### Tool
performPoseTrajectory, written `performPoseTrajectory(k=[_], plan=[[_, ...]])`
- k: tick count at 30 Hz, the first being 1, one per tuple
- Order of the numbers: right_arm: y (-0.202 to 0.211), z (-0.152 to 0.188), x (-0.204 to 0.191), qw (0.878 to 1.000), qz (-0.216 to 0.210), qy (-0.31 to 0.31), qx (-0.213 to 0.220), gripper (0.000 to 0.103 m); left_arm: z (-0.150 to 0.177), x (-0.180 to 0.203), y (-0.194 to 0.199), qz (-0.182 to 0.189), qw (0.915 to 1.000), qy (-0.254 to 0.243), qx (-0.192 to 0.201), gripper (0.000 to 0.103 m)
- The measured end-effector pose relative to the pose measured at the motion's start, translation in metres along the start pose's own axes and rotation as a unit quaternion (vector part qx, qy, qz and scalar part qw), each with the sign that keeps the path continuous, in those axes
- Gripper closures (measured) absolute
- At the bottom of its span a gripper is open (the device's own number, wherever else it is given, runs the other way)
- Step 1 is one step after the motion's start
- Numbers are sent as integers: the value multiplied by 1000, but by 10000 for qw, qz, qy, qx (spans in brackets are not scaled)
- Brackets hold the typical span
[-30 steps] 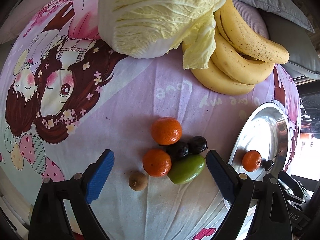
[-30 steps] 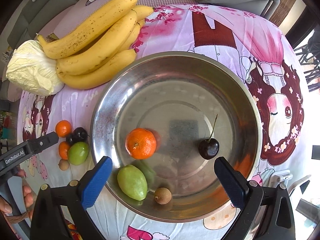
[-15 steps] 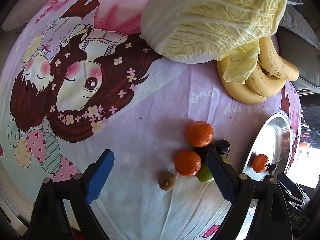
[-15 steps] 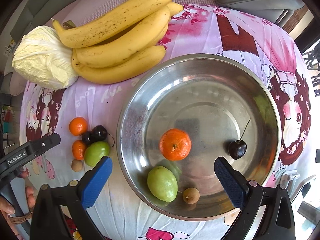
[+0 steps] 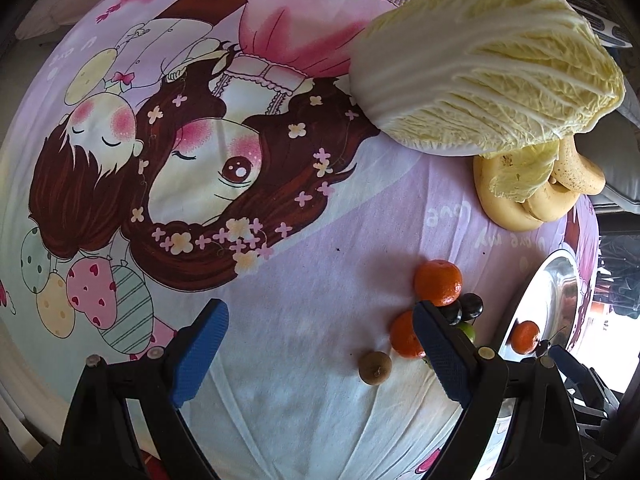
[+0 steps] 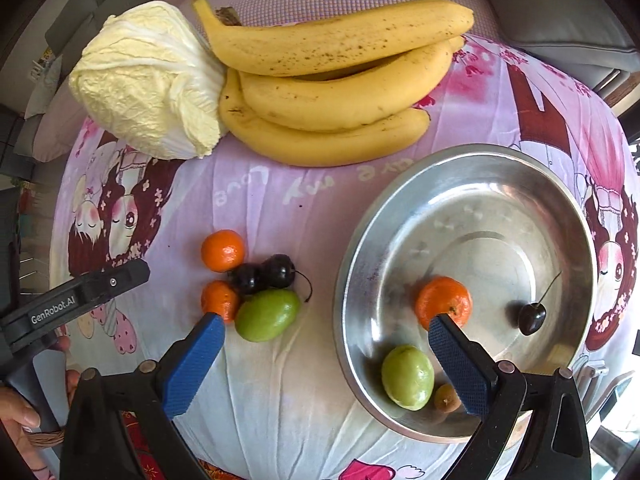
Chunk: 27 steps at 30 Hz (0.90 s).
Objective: Organize fruits
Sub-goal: 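Withdraw both tools from the bowl back toward the remaining fruit, then lower the left tool onto a loose mandarin and close it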
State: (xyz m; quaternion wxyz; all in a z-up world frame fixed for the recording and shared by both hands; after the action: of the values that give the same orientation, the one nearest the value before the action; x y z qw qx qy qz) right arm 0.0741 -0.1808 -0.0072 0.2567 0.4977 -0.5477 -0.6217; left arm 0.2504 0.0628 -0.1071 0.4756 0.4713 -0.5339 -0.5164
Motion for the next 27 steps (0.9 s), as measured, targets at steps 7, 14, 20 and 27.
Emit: performPoseTrajectory(k=[7, 14, 20, 27], plan=[[-12, -9, -29, 9995, -268, 170, -62, 0, -10, -34, 0, -55, 9999, 56, 112, 10], [-28, -11, -45, 9983, -283, 482, -165, 0, -22, -55, -7, 25, 9999, 79, 115, 10], [-37, -15, -41, 9978, -302, 509, -285, 0, -37, -43, -13, 64, 9997, -142, 182, 10], [-38, -23, -22, 9987, -199, 391, -250, 0, -44, -24, -25, 278, 9993, -217, -138, 10]])
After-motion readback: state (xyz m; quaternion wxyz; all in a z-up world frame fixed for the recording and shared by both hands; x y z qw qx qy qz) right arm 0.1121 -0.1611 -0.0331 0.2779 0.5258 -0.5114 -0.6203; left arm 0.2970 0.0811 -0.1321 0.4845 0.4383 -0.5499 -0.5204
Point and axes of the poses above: each gripper's, at about its wrist camera, not at the fingertips, and y roughly against the way its jaws point, x to its right, z to its underside, the point moved 4 cm from there along -y, roughly the way its jaws point, and after that the axes turned 10 degrees about -z, right-handed, at the moved point
